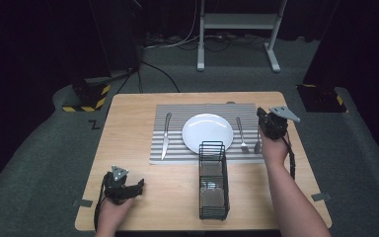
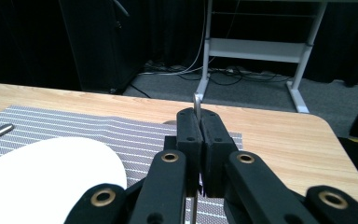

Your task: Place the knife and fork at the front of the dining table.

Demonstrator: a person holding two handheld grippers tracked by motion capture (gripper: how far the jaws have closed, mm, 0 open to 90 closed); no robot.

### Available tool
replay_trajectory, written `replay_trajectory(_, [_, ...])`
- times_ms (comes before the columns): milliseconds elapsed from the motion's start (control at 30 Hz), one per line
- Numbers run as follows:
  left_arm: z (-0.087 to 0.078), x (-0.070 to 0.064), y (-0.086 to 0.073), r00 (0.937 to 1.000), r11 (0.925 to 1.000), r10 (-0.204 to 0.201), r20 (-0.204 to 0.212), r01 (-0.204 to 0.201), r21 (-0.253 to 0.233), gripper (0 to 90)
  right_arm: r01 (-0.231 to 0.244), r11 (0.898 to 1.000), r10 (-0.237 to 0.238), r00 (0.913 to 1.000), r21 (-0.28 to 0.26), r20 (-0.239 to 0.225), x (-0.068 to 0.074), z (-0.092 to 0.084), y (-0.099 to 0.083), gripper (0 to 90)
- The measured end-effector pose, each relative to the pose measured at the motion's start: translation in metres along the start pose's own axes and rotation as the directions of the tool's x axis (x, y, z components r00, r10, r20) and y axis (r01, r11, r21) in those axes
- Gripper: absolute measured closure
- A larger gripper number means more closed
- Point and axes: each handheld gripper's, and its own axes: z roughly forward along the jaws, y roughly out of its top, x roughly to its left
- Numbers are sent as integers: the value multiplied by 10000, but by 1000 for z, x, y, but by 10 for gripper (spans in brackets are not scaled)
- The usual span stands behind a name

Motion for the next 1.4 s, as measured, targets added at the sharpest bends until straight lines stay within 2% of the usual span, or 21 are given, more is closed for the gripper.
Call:
replay_trajectory(167, [0,0,0,10000,10000,55,-2,-55,48,107,-148,9999,148,9998,-28,-121,-3,6,-1,878])
replay_trajectory(433, [0,0,0,10000,10000,23,37,-23,30,106,-238,9992,245,9995,316,-223,-4,17,1,878])
replay_trajectory(600, [0,0,0,10000,10000,30,36,-30,19,106,-284,9992,291,9993,287,-248,-5,20,-1,877])
replay_trajectory(733, [0,0,0,10000,10000,42,29,-42,19,107,-236,9993,242,9995,299,-215,-4,25,-1,877])
replay_trajectory(933, [0,0,0,10000,10000,25,46,-25,15,107,-136,9980,152,9996,617,-254,-4,39,-1,877])
replay_trajectory(1133, [0,0,0,10000,10000,-13,77,13,1,108,-389,9954,412,9988,879,-252,-8,56,-6,877])
replay_trajectory(1400, [0,0,0,10000,10000,-12,59,12,1,108,-541,9934,576,9978,1015,-319,-10,63,-8,876])
